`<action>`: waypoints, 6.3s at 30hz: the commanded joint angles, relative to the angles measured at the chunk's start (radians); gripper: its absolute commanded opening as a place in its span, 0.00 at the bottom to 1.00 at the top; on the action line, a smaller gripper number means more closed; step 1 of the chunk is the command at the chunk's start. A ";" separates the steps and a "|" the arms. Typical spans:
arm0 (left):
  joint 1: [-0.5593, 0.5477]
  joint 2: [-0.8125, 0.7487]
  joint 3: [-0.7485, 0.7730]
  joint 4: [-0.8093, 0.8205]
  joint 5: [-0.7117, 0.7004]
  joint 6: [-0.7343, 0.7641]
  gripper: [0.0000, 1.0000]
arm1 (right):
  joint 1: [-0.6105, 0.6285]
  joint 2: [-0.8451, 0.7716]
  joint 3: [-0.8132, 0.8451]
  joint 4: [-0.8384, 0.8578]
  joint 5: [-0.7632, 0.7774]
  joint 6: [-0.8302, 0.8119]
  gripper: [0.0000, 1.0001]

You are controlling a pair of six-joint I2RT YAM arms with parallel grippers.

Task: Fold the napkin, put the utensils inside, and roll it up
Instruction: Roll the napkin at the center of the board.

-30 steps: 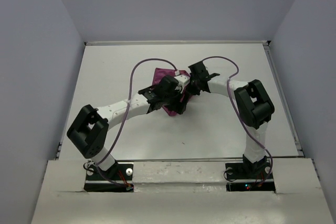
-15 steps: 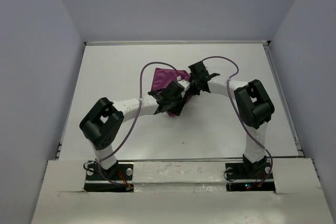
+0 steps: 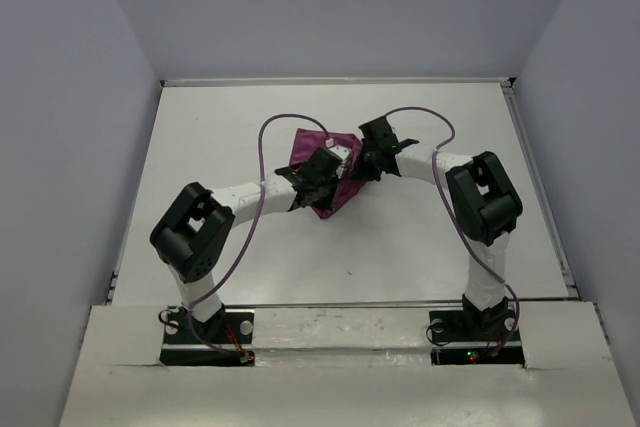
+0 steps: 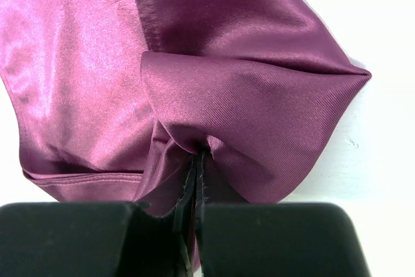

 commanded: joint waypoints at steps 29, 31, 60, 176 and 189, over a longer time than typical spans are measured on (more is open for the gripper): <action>0.125 -0.152 0.037 -0.145 -0.188 -0.087 0.45 | -0.011 0.087 -0.005 -0.120 0.051 -0.042 0.01; 0.110 -0.177 0.025 -0.124 -0.219 -0.028 0.38 | -0.011 0.088 -0.005 -0.118 0.050 -0.042 0.01; -0.054 -0.044 -0.024 0.234 0.014 0.248 0.52 | -0.020 0.091 0.007 -0.132 0.051 -0.052 0.01; 0.331 0.424 -0.335 1.314 1.069 -1.050 0.00 | 0.009 -0.232 -0.392 0.285 -0.056 0.207 0.59; 0.334 0.426 -0.323 1.280 1.103 -1.002 0.00 | 0.009 -0.211 -0.372 0.287 0.008 0.210 0.01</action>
